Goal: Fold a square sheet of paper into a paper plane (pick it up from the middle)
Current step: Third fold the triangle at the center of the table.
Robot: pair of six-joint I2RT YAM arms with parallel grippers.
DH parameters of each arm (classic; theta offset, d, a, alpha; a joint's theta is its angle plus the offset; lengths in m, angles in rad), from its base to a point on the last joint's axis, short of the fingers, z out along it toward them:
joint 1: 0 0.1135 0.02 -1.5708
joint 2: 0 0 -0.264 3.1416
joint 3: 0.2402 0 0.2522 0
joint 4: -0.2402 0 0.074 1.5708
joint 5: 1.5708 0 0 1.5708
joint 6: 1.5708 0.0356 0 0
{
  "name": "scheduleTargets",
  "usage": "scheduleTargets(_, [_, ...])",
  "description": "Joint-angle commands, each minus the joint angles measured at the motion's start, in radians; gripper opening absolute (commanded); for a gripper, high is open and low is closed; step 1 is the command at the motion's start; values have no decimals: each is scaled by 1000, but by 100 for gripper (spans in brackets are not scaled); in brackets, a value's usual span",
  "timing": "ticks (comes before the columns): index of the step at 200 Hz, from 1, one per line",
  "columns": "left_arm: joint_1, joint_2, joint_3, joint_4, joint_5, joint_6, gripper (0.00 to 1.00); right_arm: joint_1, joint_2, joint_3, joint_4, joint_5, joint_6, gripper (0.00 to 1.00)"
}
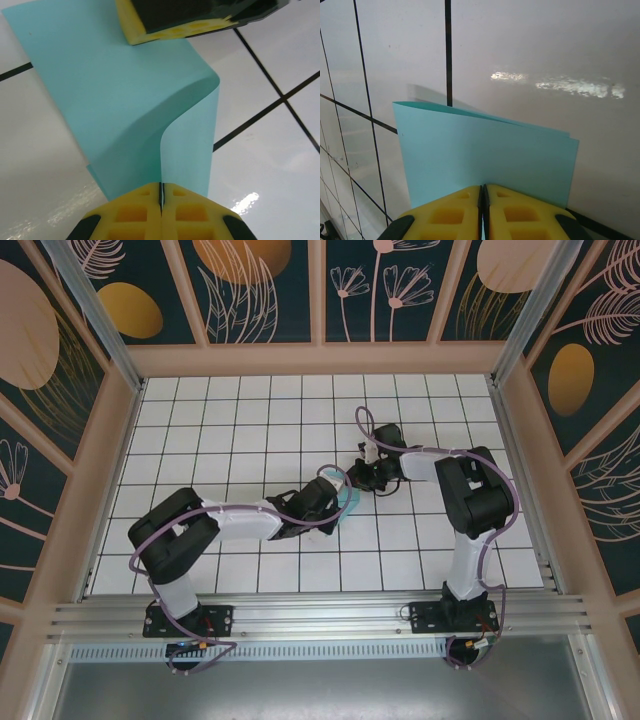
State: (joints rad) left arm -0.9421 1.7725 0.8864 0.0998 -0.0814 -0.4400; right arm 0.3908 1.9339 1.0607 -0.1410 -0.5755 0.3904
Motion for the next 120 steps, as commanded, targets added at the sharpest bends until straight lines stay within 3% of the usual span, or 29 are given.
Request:
scheduleTargets(1, [7,17,16,-21,-29,-32,0,15,29,3,-51,41,-13,15])
scheduleTargets(120, [11,51,36,-21,-45,-10,0,17,28,-5,-41,35,-4,15])
